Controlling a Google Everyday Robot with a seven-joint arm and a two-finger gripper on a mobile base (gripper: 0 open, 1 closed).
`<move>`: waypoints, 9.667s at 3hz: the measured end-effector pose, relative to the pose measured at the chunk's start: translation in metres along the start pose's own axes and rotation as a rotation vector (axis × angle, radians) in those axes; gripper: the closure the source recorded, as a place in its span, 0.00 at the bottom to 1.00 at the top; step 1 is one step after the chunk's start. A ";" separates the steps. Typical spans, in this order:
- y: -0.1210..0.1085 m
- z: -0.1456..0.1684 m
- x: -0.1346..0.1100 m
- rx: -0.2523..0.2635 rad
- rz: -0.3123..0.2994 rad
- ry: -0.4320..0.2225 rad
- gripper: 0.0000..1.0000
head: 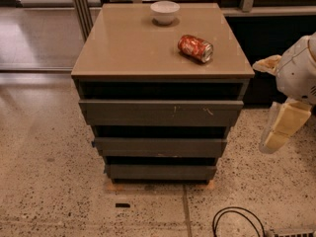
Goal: Open top drawer
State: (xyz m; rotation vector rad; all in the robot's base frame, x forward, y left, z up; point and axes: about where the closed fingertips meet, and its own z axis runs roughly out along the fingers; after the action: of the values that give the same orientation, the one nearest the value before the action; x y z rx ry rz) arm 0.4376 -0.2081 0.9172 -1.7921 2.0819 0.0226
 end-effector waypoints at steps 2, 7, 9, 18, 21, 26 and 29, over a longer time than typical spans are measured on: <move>0.006 0.082 0.018 -0.024 0.000 -0.023 0.00; -0.043 0.155 -0.014 0.127 -0.082 -0.399 0.00; -0.041 0.179 -0.011 0.106 -0.070 -0.400 0.00; -0.068 0.261 -0.010 -0.012 -0.148 -0.196 0.00; -0.081 0.310 -0.031 -0.075 -0.166 -0.262 0.00; -0.113 0.319 -0.028 -0.100 -0.153 -0.242 0.00; -0.048 0.301 -0.025 -0.207 -0.144 -0.271 0.00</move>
Offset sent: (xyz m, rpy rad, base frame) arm 0.0269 0.0052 -0.1289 0.0520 0.0430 -0.0262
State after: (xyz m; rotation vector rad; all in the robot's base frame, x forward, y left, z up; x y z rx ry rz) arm 0.5707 -0.1145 0.6587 -1.9319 1.8113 0.4314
